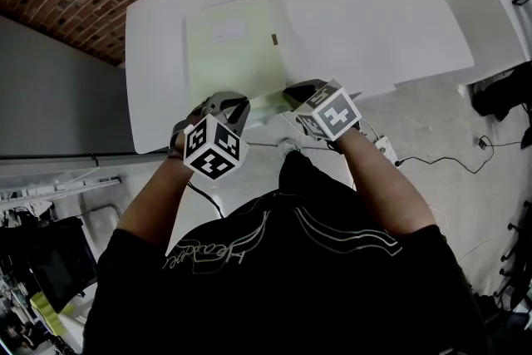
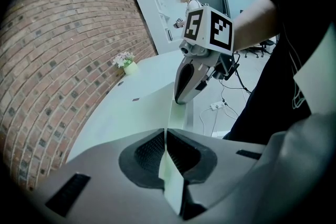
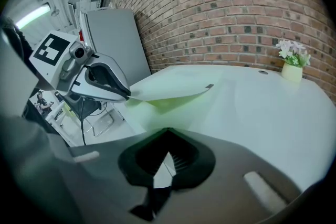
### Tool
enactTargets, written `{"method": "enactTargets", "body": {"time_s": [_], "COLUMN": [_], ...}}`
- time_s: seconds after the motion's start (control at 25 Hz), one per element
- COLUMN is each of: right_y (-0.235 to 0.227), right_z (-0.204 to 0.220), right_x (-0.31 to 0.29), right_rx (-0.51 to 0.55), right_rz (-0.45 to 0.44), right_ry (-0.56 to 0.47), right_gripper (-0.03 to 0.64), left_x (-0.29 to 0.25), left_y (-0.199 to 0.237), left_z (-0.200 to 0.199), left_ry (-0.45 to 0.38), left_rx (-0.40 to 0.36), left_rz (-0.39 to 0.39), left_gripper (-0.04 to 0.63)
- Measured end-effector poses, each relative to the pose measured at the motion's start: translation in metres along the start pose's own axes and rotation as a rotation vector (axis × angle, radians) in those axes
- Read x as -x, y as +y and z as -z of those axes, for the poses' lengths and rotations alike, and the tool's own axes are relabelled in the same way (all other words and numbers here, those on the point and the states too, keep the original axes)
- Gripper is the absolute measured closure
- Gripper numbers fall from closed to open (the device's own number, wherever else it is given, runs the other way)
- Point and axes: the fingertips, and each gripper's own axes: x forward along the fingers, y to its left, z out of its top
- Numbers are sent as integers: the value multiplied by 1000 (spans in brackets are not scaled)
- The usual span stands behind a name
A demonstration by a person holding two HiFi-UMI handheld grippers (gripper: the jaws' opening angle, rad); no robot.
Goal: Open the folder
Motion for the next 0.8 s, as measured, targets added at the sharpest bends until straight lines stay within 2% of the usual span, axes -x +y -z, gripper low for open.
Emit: {"method": "enactTargets", "body": {"time_s": [0.4,0.56,0.8], "right_y": [2,0,-1], "right_z": [0,0,1], "right_x": [-2,-2,-2], "right_rx": [12,13,21], "right_rz": [-13,-4,7], "right_ry": [-5,8,16], "right_gripper": [614,614,614], "left_x": [10,12,16], "left_y": [9,9,11], "left_z": [-5,-2,-2], "left_ry": [-25,-16,-13], "left_rx": [17,-12,-7], "left_rz": [-26,-48,-79], "left_gripper": [575,575,575]}}
